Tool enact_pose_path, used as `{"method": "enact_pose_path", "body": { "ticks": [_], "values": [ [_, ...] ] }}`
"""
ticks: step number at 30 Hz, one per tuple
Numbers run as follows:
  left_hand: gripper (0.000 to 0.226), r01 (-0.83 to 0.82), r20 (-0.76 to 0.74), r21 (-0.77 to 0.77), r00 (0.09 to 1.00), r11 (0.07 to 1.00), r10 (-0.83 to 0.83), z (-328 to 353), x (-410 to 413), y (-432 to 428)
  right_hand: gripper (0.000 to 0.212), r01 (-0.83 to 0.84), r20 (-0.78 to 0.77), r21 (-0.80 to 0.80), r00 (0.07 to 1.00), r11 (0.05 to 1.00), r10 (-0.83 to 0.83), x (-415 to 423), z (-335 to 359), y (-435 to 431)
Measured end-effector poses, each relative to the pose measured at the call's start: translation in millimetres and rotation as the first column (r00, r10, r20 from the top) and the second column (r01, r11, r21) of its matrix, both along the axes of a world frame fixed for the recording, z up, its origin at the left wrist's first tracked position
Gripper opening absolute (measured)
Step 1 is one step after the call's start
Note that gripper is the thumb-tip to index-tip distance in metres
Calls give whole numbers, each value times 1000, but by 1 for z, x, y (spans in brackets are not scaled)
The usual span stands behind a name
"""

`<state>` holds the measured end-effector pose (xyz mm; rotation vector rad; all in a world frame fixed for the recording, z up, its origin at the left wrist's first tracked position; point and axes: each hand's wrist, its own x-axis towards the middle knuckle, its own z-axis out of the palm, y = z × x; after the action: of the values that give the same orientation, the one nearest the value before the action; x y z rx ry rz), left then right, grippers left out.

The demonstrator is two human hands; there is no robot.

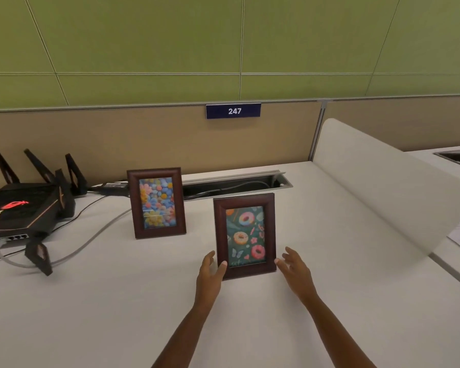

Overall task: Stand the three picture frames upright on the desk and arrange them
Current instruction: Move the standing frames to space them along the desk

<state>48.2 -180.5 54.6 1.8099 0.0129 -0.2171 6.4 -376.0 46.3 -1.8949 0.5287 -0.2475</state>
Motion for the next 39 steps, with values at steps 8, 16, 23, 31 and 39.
{"method": "enact_pose_path", "body": {
  "ticks": [8, 16, 23, 31, 39],
  "values": [
    [29, -71, -17, -138, 997, 988, 70, 1, 7, -20, 45, -274, -8, 34, 962, 961, 275, 24, 1, -12],
    [35, -90, -56, -221, 995, 971, 79, 2, 15, -35, 36, -332, 45, 325, 941, 885, 336, 43, 11, -19],
    [32, 9, -21, -253, 1000, 967, -15, 11, 29, -74, 31, -267, 105, 511, 963, 817, 249, 52, 24, -58],
    [31, 83, -21, -322, 995, 943, -95, 20, 59, -141, 26, -285, 121, 467, 958, 837, 259, 67, 48, -127],
    [34, 193, -39, -308, 976, 931, -216, 29, 98, -201, 30, -240, 119, 454, 971, 858, 209, 95, 56, -189]
  ]
}}
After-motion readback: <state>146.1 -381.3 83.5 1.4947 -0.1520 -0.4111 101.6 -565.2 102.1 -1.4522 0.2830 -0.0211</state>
